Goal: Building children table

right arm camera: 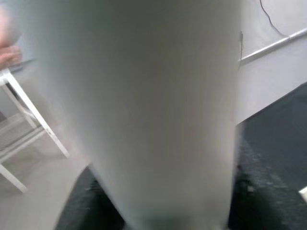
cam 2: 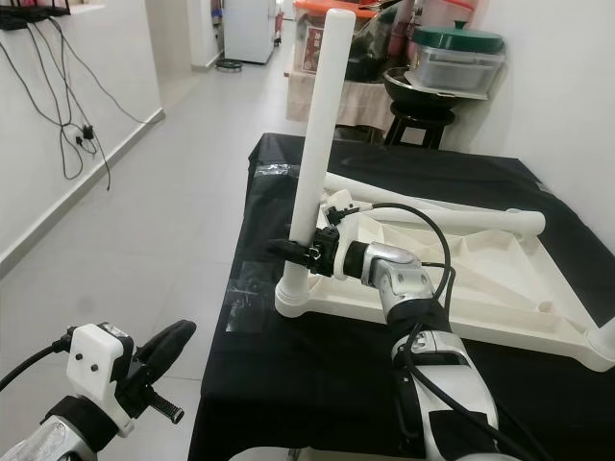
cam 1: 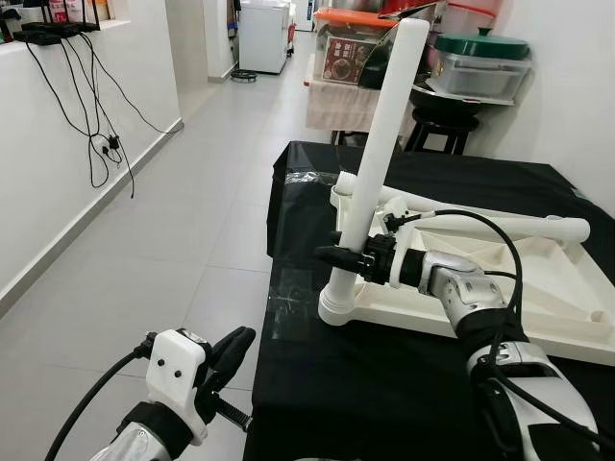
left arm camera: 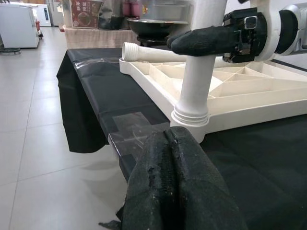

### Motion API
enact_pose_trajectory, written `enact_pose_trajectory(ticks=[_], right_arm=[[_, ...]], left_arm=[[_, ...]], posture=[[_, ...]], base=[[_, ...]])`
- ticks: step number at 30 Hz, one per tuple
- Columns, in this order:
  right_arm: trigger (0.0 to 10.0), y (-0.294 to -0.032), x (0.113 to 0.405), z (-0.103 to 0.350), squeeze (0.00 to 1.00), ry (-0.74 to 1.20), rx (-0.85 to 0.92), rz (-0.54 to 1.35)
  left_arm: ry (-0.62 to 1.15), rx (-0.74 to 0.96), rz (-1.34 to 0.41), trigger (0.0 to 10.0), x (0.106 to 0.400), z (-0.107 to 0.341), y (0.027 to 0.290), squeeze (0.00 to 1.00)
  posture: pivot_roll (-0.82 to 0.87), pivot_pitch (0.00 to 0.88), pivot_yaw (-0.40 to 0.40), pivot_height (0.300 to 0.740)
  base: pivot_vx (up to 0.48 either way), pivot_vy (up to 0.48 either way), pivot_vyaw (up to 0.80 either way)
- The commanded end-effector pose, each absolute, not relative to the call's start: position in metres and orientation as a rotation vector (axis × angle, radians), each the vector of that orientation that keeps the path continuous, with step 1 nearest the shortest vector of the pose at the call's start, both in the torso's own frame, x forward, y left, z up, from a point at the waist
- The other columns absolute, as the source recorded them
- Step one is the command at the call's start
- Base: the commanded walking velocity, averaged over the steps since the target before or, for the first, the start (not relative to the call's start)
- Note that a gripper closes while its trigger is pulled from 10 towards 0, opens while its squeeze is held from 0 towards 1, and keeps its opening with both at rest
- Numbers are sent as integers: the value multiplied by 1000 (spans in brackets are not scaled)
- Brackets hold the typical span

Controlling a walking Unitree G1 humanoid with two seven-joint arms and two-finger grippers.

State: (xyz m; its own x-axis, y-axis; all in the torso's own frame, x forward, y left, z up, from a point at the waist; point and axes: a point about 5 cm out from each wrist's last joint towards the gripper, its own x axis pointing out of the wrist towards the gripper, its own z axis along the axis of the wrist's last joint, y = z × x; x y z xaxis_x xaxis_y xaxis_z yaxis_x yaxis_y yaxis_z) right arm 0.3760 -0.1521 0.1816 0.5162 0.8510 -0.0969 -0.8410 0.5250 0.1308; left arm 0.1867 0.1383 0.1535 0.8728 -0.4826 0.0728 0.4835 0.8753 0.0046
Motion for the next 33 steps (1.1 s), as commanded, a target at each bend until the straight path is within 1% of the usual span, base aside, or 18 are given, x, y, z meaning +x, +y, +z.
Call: enact_pose_trajectory(ticks=[1, 8, 9, 10, 11, 12, 13, 15, 17, 18, 23, 24, 25, 26, 28, 29, 30, 33], right_arm=[[0, -145, 374, 179, 0, 161, 93, 1057], [0, -156, 381, 179, 0, 116, -8, 864], [0, -155, 382, 173, 0, 135, -20, 748], [0, -166, 387, 165, 0, 148, -37, 354], [0, -166, 387, 165, 0, 148, -37, 354], [0, -178, 387, 159, 0, 160, -49, 70], [0, -169, 376, 155, 0, 137, -42, -3], [0, -157, 363, 152, 0, 116, -19, -27], [0, -157, 363, 152, 0, 116, -19, -27], [0, -145, 354, 148, 0, 101, -23, 28], [0, -143, 356, 145, 0, 115, -12, 65], [7490, -144, 357, 145, 0, 125, -28, 64], [7490, -144, 357, 145, 0, 125, -28, 64], [10000, -144, 358, 145, 0, 131, -36, 65], [10000, -144, 358, 145, 0, 131, -36, 65], [10000, -144, 358, 146, 737, 125, -42, 70], [10000, -144, 360, 148, 1000, 118, -29, 85], [10000, -145, 363, 150, 1000, 113, -10, 112]], left_arm=[[-66, -16, -509, 10000, 185, 153, 137, 0], [-67, -17, -510, 10000, 185, 153, 137, 0], [-67, -17, -510, 10000, 185, 153, 137, 0], [-67, -17, -509, 10000, 184, 154, 138, 0], [-67, -17, -509, 10000, 184, 154, 138, 0], [-67, -17, -508, 10000, 184, 154, 138, 0], [-68, -17, -508, 10000, 183, 155, 139, 0], [-68, -17, -508, 10000, 183, 155, 139, 0], [-68, -17, -508, 10000, 183, 155, 139, 0], [-68, -18, -509, 10000, 184, 155, 139, 0], [-67, -19, -512, 10000, 185, 154, 137, 0], [-68, -19, -511, 10000, 186, 154, 137, 0], [-68, -19, -511, 10000, 186, 154, 137, 0], [-69, -19, -510, 10000, 186, 154, 137, 0], [-69, -19, -510, 10000, 186, 154, 137, 0], [-70, -19, -509, 10000, 186, 154, 137, 0], [-71, -18, -508, 10000, 187, 154, 137, 0], [-71, -18, -508, 10000, 187, 154, 138, 0]], posture=[[48, 0, -102, 740], [47, 0, -103, 740], [46, 0, -108, 740], [37, 0, -113, 740], [37, 0, -113, 740], [37, 0, -113, 740], [26, 6, -106, 740], [30, 7, -102, 740], [30, 7, -102, 740], [31, 2, -93, 740], [26, 0, -100, 740], [26, 0, -101, 740], [26, 0, -101, 740], [27, 0, -101, 740], [27, 0, -101, 740], [30, 0, -103, 740], [29, 0, -100, 740], [29, 0, -99, 740]], base=[[0, 0, 0], [0, 0, 0], [0, 0, 0], [0, 0, 0], [0, 0, 0], [0, 0, 0], [0, 0, 0], [0, 0, 0], [0, 0, 0], [0, 0, 0], [0, 0, 0], [0, 0, 0], [0, 0, 0], [0, 0, 0], [0, 0, 0], [0, 0, 0], [0, 0, 0], [0, 0, 0]])
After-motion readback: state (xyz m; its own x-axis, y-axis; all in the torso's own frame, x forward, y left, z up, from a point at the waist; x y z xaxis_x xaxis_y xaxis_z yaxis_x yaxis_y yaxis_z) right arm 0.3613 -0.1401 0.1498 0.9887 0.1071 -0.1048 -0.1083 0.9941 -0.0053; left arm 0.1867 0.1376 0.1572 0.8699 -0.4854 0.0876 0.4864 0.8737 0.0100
